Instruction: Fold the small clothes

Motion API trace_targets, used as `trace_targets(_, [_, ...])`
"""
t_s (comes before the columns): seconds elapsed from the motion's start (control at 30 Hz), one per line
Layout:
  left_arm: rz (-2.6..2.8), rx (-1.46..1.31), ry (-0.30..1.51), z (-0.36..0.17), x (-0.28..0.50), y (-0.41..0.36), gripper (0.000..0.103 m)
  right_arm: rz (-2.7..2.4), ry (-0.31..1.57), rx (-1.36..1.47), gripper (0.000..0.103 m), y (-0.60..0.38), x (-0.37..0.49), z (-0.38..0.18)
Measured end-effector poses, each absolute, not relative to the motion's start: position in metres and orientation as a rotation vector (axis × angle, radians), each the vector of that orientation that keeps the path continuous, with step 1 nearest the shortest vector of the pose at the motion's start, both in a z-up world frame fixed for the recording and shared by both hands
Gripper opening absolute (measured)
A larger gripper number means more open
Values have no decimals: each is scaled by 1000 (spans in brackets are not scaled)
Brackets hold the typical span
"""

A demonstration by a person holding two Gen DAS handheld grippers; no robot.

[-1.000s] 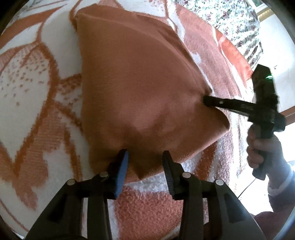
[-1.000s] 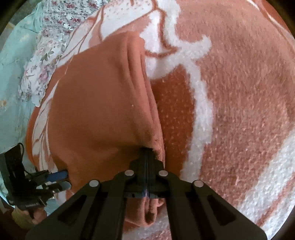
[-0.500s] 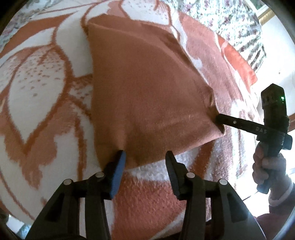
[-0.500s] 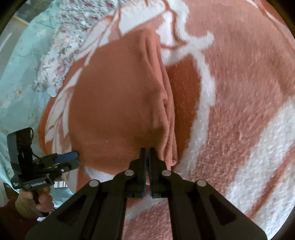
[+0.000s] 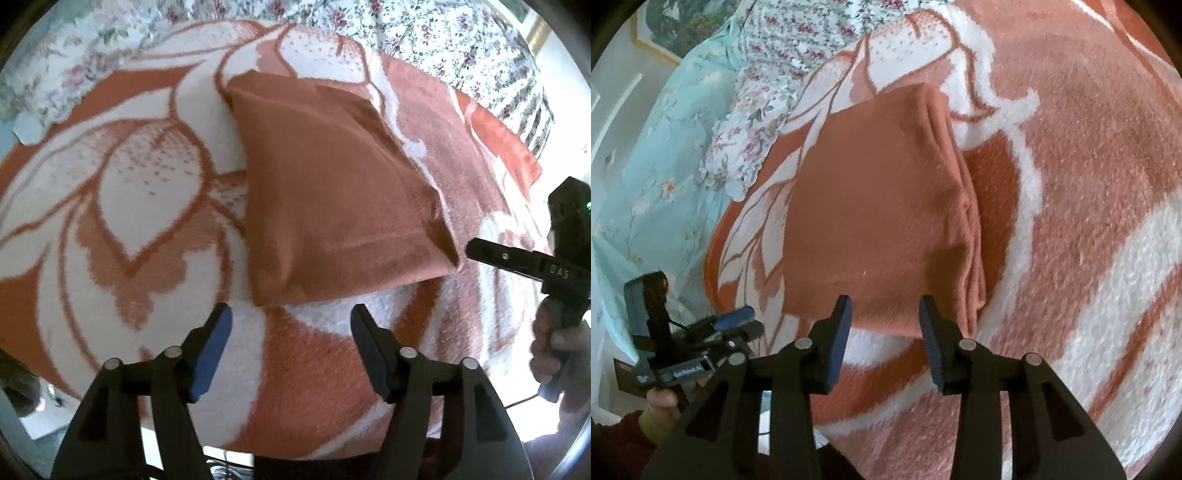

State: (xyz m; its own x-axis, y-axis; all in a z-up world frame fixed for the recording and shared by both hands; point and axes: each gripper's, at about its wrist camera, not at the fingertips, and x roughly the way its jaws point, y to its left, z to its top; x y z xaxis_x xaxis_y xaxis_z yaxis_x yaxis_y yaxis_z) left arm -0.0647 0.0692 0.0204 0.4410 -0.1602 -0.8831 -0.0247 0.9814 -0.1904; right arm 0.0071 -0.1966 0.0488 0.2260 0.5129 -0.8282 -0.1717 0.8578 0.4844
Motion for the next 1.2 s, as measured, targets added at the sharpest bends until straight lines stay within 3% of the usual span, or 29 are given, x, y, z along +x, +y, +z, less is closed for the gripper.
trace_targets(0.1, [-30, -94, 1077, 24, -71, 73, 78, 482, 1265, 284, 48, -190, 1, 52])
trace_targets(0.4, [-5, 44, 1033, 12, -86, 99, 82, 428, 1226, 99, 74, -169, -30, 69])
trace_targets(0.8, [-74, 22, 1070, 15, -61, 111, 83, 317, 1211, 154, 80, -160, -46, 71])
trace_targets(1.2, [-36, 22, 1068, 26, 1, 104, 84, 344, 1175, 71, 85, -146, 12, 70])
